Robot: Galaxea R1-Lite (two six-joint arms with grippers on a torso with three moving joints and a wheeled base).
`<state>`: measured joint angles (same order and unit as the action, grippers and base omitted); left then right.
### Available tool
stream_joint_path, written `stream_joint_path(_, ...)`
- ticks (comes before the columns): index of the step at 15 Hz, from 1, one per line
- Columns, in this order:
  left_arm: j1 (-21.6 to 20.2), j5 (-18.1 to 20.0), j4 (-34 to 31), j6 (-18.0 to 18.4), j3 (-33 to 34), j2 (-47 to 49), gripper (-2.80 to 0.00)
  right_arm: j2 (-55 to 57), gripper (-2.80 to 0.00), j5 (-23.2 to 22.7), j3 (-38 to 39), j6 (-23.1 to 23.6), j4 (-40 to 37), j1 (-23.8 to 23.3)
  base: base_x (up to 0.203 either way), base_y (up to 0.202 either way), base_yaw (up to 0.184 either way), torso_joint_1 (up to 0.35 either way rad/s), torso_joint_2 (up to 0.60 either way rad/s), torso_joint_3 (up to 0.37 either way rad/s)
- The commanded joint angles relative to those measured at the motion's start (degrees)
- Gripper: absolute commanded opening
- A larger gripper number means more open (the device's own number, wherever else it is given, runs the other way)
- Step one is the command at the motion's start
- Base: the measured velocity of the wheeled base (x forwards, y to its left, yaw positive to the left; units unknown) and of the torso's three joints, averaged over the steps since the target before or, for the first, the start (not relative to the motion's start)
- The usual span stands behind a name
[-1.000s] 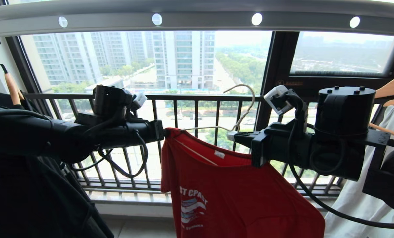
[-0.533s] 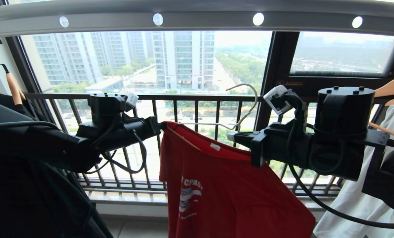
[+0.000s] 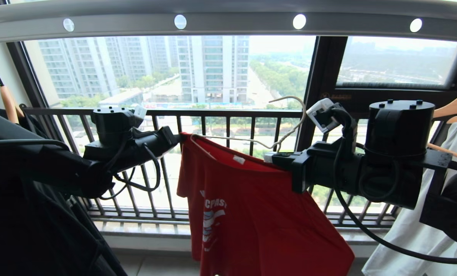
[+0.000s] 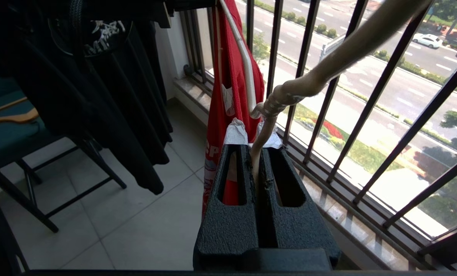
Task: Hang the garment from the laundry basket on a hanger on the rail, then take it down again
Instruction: Take the clothes off the clothes rack
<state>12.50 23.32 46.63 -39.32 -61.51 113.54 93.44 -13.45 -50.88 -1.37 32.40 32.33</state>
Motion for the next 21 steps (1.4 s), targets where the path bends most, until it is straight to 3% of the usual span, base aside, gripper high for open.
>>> stream_joint_path(1,1.6,0.0,0.2,-0.2,0.1,1.7,-2.80,0.1,-2.80,-0.1,0.0,0.0,0.2,0.0,0.000,0.000,0.000,0.000,0.00,0.000)
stream_joint_path(4,3.1,-0.3,0.3,0.2,0.8,1.9,-2.80,0.3,-2.80,0.0,0.0,0.0,0.3,0.0,0.000,0.000,0.000,0.000,0.00,0.000)
stream_joint_path(8,7.4,-0.5,-0.2,7.6,4.1,2.0,-2.80,2.0,-2.80,1.2,-0.3,-0.2,2.0,-0.1,0.000,0.000,0.000,0.000,0.00,0.000)
stream_joint_path(12,10.0,-0.8,-5.1,12.4,5.4,-1.0,-2.80,6.6,-2.80,2.9,0.0,-0.5,12.4,-1.6,0.000,0.000,0.000,0.000,0.00,0.000)
stream_joint_path(16,12.2,-0.8,-5.7,12.9,7.2,-3.8,-2.80,10.6,-2.80,7.0,-0.1,-1.5,22.3,-1.6,0.000,0.000,0.000,0.000,0.00,0.000)
stream_joint_path(21,15.5,-1.5,-6.0,12.9,8.2,-4.1,-2.80,11.6,-2.80,8.9,-0.6,-1.5,24.8,-1.6,0.000,0.000,0.000,0.000,0.00,0.000)
